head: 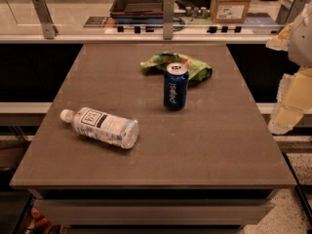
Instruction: Place blue plastic bottle upright
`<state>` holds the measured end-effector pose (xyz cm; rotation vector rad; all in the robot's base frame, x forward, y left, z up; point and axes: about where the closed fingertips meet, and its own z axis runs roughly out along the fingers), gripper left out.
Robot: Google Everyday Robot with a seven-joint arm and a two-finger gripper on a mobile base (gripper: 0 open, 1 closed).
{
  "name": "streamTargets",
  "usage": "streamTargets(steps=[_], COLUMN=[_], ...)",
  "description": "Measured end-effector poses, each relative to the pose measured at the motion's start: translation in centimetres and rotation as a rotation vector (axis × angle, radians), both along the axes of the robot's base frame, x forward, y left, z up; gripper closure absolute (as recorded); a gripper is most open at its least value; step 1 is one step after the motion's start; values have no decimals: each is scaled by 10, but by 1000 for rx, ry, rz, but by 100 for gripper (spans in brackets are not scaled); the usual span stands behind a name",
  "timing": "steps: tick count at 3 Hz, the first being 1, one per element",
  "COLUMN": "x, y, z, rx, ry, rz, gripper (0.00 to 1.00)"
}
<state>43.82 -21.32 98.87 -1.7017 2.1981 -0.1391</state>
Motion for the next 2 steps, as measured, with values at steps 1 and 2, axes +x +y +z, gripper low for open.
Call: streamTargets(steps=[1, 2], x=[0, 6], y=[1, 29], z=[1, -3], rx=[2, 41], ry=[-4, -15], rz=[1, -4], gripper=[0, 0])
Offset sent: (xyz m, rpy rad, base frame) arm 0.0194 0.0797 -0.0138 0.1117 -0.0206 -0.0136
